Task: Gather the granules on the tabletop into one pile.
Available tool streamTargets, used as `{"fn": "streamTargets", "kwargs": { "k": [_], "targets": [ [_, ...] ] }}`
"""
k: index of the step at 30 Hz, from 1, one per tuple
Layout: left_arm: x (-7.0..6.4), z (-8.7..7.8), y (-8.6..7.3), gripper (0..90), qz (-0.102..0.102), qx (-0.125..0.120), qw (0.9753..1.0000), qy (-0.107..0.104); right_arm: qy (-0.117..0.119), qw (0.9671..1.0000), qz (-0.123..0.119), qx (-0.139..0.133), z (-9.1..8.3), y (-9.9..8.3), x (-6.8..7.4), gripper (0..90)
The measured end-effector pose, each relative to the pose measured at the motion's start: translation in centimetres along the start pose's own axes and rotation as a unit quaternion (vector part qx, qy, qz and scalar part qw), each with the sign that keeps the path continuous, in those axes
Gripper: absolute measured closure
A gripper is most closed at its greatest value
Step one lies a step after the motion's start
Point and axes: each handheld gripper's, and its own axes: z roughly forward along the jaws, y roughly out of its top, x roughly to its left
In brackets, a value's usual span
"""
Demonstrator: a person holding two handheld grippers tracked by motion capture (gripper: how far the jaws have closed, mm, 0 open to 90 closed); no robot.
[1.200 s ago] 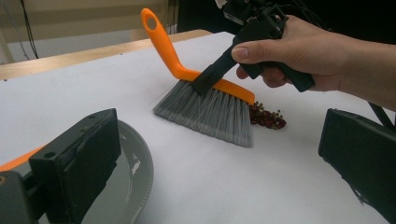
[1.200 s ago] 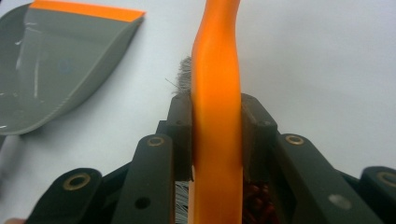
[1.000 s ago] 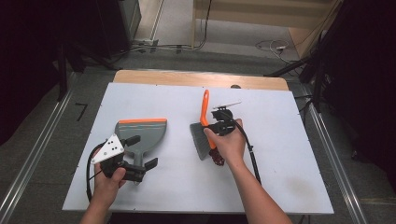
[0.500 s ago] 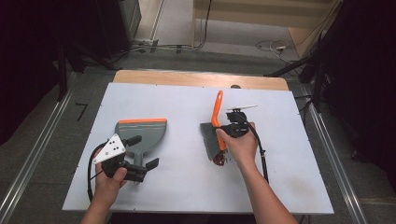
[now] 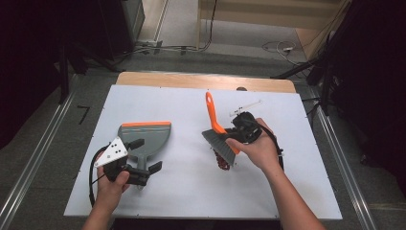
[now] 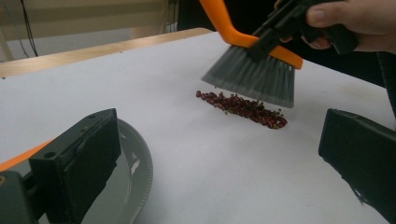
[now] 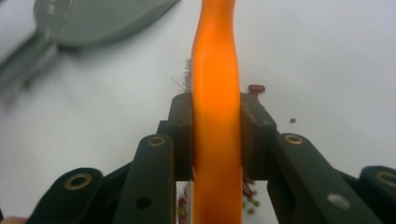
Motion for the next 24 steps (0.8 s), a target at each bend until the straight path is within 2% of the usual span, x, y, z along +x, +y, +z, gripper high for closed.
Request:
{"fn": "streamTargets", "kwargs": {
  "k": [2,4,7,10,13,17,19,24],
  "targets": [
    [0.0,0.1,0.0,0.0,-0.001,-0.001,1.0,0.0,0.004,0.9989,-0.044,0.015,-0.5,-0.7,0.4,68.7],
    [-0.1,0.2,0.0,0.0,-0.001,0.001,1.0,0.0,0.008,0.9972,-0.071,0.021,-1.1,-1.4,0.7,68.7],
    [-0.2,0.3,-0.1,0.0,0.0,0.007,1.0,0.001,0.014,0.9965,-0.08,0.023,-1.8,-2.5,0.9,68.7],
    [-0.2,0.4,-0.1,0.0,-0.001,0.006,1.0,0.001,0.028,0.9939,-0.103,0.029,-1.9,-3.5,1.4,68.8],
    [-0.2,0.3,0.0,0.0,0.001,0.005,1.0,0.003,0.045,0.9876,-0.143,0.048,-1.2,-4.2,2.3,68.7],
    [-0.3,0.4,0.0,0.0,0.001,0.005,1.0,0.002,0.046,0.979,-0.183,0.077,0.2,-4.4,3.1,68.8],
    [-0.3,0.4,0.0,0.0,0.001,0.004,1.0,0.001,0.043,0.978,-0.189,0.077,0.6,-4.1,2.9,68.8],
    [-0.3,0.4,-0.1,0.0,0.001,0.005,1.0,0.001,0.041,0.9783,-0.189,0.075,1.5,-3.2,1.6,68.4]
  ]
}}
